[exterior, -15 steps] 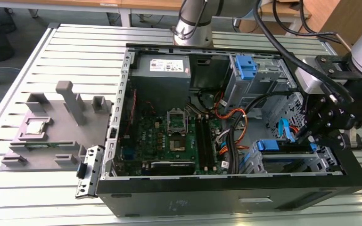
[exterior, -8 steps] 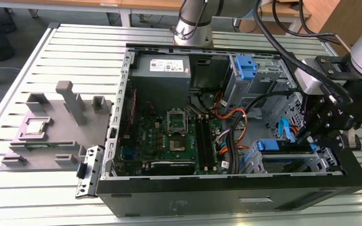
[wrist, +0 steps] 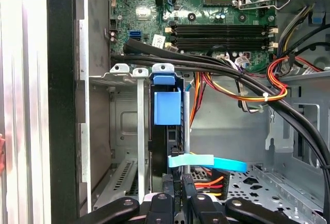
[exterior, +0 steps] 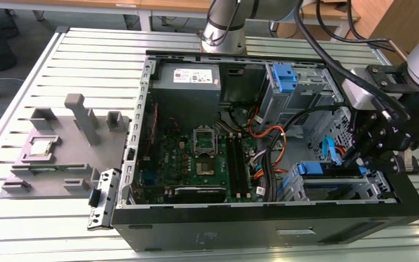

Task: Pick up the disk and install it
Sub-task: 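Insert the second disk wire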

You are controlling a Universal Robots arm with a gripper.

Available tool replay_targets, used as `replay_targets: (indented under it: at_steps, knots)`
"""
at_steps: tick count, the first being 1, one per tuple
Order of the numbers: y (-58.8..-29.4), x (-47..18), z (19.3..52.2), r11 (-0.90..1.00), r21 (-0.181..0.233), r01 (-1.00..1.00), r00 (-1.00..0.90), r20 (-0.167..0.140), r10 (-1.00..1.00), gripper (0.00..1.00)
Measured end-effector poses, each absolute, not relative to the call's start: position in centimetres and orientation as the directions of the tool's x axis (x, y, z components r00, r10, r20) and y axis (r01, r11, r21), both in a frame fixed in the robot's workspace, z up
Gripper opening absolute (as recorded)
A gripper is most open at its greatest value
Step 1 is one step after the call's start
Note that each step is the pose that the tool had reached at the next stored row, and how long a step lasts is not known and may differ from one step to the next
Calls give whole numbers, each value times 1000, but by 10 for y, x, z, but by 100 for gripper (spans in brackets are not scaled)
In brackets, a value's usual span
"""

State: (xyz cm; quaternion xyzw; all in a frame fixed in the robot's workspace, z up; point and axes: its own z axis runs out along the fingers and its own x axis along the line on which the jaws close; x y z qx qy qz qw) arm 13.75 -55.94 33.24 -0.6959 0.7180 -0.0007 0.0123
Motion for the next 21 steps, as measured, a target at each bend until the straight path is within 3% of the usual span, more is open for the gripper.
replay_targets:
  at_steps: [21]
  knots:
    - [-559, 144, 332, 31, -18, -999, -31, -17, -999, 19]
